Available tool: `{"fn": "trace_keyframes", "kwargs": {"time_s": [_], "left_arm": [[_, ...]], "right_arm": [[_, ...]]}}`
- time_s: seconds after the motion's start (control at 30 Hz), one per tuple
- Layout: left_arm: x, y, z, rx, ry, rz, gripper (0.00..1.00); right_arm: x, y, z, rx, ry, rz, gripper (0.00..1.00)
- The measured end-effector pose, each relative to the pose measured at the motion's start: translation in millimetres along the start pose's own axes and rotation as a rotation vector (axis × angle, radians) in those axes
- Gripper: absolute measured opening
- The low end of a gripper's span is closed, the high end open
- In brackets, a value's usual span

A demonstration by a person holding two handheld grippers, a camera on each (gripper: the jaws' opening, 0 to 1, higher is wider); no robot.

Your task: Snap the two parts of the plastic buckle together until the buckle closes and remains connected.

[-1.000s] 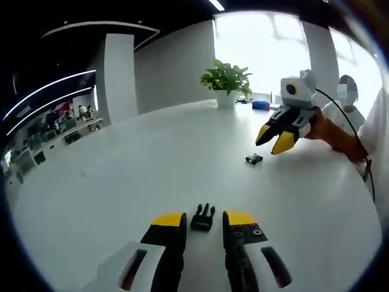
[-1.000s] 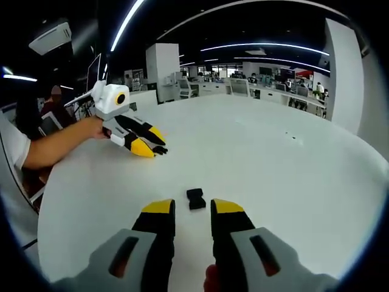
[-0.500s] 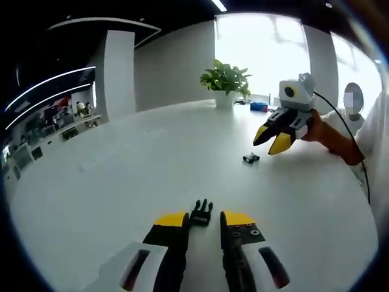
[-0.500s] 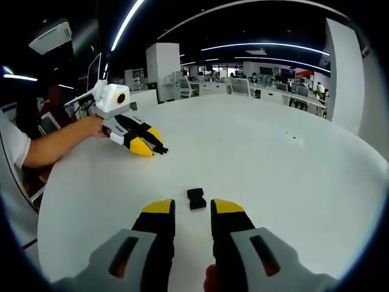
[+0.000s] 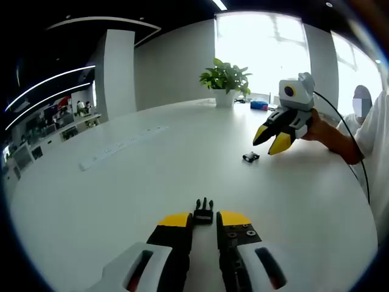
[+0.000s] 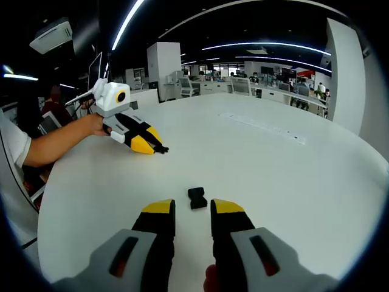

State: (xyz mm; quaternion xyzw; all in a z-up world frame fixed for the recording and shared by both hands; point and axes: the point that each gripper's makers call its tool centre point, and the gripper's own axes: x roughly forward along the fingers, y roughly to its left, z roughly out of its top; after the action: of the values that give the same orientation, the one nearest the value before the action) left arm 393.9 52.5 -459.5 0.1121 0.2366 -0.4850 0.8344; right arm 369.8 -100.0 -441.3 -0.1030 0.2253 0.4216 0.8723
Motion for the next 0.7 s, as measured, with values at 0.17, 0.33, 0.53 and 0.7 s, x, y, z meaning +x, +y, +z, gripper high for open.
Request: {"fn": "trace_keyframes", "kwargs": {"time_s": [0.17, 0.33, 0.53, 0.7], "left_arm": [[-0.7, 0.1, 0.1, -0.002, -0.004, 0.003, 0.13], [-2.5, -0.5, -0.5, -0.004, -0.002, 0.010, 0.13], [-6.6, -3.2, -2.7, -0.005, -0.006, 0.016, 0.13], [-6.7, -2.9, -2.8, -0.003, -0.005, 0.018, 0.12]], "right_arm": [[0.6, 0.2, -1.7, -0.002, 0.008, 0.002, 0.23], [-0.8, 0.6, 0.2, -0.004, 0.001, 0.000, 0.23], [-0.6, 3.1, 0.8, -0.007, 0.001, 0.006, 0.24], [0.0, 3.5, 0.2, -0.006, 0.003, 0.009, 0.24]]}}
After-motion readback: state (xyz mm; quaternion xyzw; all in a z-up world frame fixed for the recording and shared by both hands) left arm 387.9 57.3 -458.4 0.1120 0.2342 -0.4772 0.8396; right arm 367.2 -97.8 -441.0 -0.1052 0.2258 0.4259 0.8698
